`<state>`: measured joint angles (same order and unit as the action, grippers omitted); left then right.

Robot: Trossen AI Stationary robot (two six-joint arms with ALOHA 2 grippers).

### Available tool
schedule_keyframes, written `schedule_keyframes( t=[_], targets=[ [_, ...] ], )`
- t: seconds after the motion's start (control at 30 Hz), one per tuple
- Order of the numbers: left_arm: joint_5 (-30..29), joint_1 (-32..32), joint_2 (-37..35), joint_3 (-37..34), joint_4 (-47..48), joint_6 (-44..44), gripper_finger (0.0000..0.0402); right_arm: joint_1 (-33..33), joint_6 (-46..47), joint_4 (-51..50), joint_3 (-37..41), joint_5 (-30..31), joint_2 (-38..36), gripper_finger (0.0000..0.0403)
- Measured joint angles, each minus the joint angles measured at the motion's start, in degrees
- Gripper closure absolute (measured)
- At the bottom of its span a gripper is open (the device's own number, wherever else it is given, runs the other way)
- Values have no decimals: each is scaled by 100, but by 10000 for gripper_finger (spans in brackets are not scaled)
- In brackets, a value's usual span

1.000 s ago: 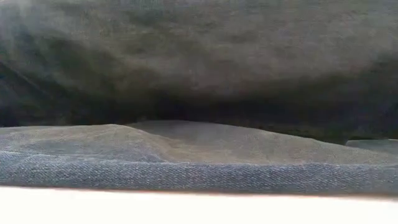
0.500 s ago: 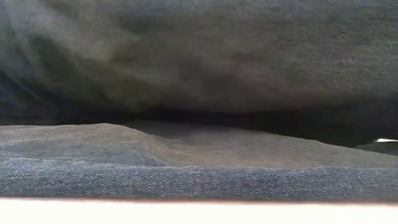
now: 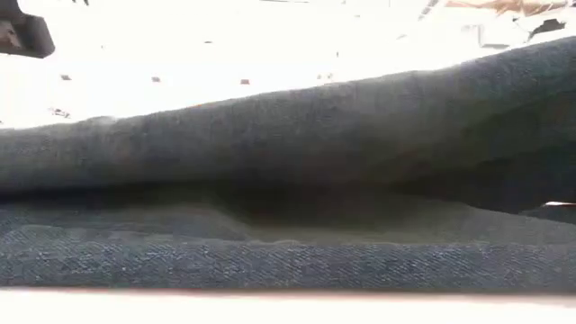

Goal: Fold laundry
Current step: Fold the dark blue pants

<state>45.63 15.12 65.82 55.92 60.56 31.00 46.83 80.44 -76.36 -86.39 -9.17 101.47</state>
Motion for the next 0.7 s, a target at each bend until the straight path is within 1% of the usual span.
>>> schedule_keyframes(
  t=[0.13,0.2,0.27,0.3,0.4,0.47,0.53,0.63,0.7],
  targets=[
    [-898,-145,-37,0,-42,-387,233,0,4,3,0,9,0,384],
    [-1051,-182,-67,0,-88,-685,245,0,9,7,0,9,0,384],
    [-915,-257,-27,-15,-116,-858,260,0,7,14,0,9,0,384],
    [-719,-293,3,-89,-187,-888,268,0,7,14,0,9,0,384],
    [-157,-354,23,-522,-267,-802,295,-2,7,39,0,7,0,384],
    [53,-400,-11,-820,-512,-713,314,-2,7,48,0,7,0,384],
    [-11,-435,-69,-1078,-573,-701,337,-3,9,51,0,7,0,384],
    [-71,-518,-106,-1353,-850,-936,382,-8,9,49,0,7,0,384],
    [-72,-569,-137,-1476,-884,-1110,395,-9,9,51,0,7,0,384]
  ],
)
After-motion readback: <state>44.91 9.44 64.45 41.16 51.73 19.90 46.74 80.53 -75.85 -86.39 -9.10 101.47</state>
